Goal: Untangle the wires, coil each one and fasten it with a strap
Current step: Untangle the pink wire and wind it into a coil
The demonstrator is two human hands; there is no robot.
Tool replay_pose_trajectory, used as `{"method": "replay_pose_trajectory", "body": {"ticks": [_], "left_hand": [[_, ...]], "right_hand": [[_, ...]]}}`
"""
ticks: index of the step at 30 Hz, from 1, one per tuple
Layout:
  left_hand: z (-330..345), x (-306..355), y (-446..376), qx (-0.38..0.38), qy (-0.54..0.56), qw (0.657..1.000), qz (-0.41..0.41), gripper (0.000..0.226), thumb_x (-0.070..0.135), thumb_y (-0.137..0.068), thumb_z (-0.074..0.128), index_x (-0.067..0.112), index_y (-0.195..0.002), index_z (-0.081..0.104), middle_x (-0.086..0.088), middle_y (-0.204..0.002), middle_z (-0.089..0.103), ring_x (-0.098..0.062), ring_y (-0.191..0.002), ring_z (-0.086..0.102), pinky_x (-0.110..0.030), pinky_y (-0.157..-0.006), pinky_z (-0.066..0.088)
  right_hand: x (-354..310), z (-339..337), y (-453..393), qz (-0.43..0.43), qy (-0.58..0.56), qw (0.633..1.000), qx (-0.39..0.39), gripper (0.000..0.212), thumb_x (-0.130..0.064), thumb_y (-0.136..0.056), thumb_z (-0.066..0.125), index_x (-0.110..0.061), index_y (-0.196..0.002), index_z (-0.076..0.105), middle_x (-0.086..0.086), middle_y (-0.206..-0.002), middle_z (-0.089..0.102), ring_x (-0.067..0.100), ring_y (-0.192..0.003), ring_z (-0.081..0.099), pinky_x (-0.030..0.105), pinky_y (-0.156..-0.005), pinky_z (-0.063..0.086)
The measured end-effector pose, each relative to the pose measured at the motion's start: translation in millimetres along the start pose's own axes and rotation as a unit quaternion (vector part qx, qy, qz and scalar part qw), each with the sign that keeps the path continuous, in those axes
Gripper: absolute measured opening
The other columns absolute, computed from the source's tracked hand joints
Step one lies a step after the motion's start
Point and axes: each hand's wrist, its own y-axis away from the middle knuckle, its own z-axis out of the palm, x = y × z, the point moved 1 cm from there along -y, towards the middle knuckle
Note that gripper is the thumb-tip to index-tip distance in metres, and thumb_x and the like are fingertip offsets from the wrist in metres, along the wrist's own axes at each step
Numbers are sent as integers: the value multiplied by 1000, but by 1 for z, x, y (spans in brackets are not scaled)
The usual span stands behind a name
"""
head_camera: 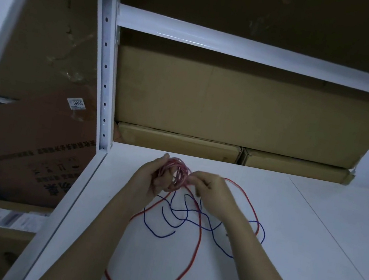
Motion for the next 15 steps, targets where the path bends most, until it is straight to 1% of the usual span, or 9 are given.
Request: {"method": "replay_pose_trajectory", "body": {"ticks": [2,3,5,7,9,11,13,15], "left_hand": [[0,1,-1,17,18,999,25,36,33,-100,34,12,-73,44,6,-41,29,-5,-39,26,-15,-41,30],[0,1,-1,23,11,999,37,38,33,-102,29,13,-72,42,6,-42,29,-5,-39,26,-15,-43,32],[2,0,-3,34,1,998,59,45,33,-104,25,14,-64,37,7,-43,30,-5,-40,28,-17,-47,35],[3,-2,-5,49,1,996,71,48,34,-104,23,14,-62,35,7,-46,30,-6,-43,28,-20,-52,32],[3,-4,-7,63,-22,995,79,47,35,-104,22,13,-64,34,7,-47,32,-6,-45,29,-22,-54,31],[0,-6,-10,71,-70,991,89,48,36,-104,21,13,-64,35,7,-49,36,-7,-48,34,-21,-57,35],[0,-7,-12,73,-111,987,90,51,35,-105,19,12,-64,39,8,-49,41,-7,-48,39,-24,-62,36],[0,-6,-14,76,-118,987,81,52,32,-105,18,11,-64,42,7,-48,46,-6,-48,43,-26,-65,36]], "right_hand": [[-3,16,4,-13,23,1000,7,24,-25,-100,48,-17,-100,71,-21,-63,56,-4,-60,51,20,-63,39],[-4,23,6,-23,51,998,25,24,-24,-100,47,-17,-103,70,-18,-67,59,0,-62,52,24,-64,39],[-6,34,10,-39,146,987,62,26,-22,-101,42,-17,-110,66,-5,-87,68,16,-80,59,31,-68,42],[-9,42,14,-62,237,966,77,29,-17,-99,38,-15,-118,60,5,-103,68,27,-94,60,36,-75,44],[-11,49,18,-86,291,951,58,34,-15,-98,35,-13,-127,53,9,-109,65,30,-99,58,37,-79,40],[-12,51,21,-111,328,937,46,37,-18,-101,30,-11,-133,48,10,-112,64,30,-101,56,37,-80,38],[-12,47,21,-130,357,924,47,37,-21,-103,26,-10,-129,50,11,-112,63,30,-100,56,37,-80,38],[-12,41,22,-141,364,919,44,37,-21,-102,27,-9,-126,53,11,-110,63,30,-99,56,38,-80,40]]}}
